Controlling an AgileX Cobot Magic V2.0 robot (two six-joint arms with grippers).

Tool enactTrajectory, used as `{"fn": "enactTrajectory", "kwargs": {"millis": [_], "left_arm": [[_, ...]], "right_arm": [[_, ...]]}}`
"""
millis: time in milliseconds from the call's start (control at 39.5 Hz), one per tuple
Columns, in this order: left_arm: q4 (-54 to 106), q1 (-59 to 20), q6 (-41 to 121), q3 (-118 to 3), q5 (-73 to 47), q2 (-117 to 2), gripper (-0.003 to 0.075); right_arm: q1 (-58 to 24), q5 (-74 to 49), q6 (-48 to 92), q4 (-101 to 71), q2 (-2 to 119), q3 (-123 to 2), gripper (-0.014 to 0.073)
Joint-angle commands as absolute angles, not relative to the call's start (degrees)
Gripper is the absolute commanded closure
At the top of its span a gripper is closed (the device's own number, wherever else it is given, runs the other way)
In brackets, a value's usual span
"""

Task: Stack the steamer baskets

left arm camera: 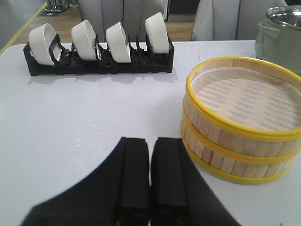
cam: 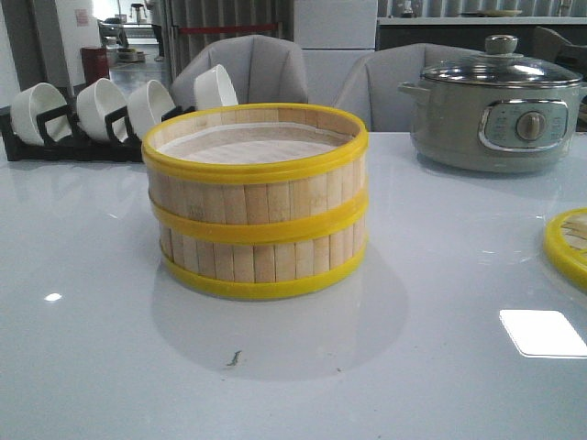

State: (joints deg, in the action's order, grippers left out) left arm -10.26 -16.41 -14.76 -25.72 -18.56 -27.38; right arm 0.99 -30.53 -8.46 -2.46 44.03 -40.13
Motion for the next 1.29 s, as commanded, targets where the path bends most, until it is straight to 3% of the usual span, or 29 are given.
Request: {"fn": "enactTrajectory", "kwargs": {"millis": [0, 431, 760, 1267], "left_arm": [[-10.09, -16.31, -15.24, -27.44, -13.75, -27.72, 0.0633], [-10.09, -16.31, -15.24, -27.44, -13.75, -27.72, 0.0633], [-10.09, -16.31, -15.24, -27.44, -13.75, -27.72, 0.0633], [-10.09, -16.31, -15.24, -27.44, -13.75, -27.72, 0.0633]], "right_arm": [[1.05, -28.24, -8.1, -1.97, 43.92, -41.97, 0.02], [1.12, -28.16, -8.1, -0.67, 45.72, -42.61, 0.0202], [4.8, -42.7, -8.1, 1.27, 69.85, -58.86, 0.0202], [12.67, -41.49, -8.1, 1.8, 90.33, -68.29, 0.0202]]}}
